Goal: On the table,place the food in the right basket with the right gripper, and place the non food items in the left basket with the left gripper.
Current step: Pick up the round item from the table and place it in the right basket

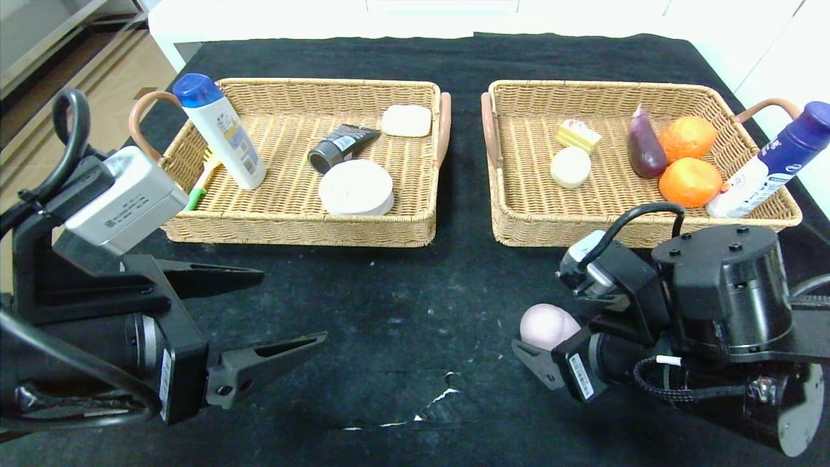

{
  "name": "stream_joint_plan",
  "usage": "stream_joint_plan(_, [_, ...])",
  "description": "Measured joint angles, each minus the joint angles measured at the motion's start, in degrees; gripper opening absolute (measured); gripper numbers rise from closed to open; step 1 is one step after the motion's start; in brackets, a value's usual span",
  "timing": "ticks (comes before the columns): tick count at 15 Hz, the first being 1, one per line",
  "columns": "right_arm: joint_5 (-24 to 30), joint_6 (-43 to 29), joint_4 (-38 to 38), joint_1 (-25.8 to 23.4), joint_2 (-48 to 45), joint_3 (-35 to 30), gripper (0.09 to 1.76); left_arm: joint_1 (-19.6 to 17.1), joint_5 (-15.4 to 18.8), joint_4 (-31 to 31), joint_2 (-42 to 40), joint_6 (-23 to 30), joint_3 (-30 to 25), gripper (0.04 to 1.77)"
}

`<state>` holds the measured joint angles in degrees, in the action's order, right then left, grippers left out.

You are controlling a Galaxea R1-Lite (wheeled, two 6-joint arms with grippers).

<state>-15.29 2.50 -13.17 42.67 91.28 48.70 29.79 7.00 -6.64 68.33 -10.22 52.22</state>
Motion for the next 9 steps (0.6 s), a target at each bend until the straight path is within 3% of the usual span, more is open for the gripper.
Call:
stream_joint_plan(6, [-0.01,-0.05,-0.11,0.02,1.9,-0.11,1.71,0.0,-0.02,0.0,0.11,-0.01,-0.05,1.72])
stream_joint_plan(9, [0.1,-0.07,-0.15,0.02,2.02,-0.35,1.23,0.0,0.0,-0.02,0.11,0.0,-0.09,1.72])
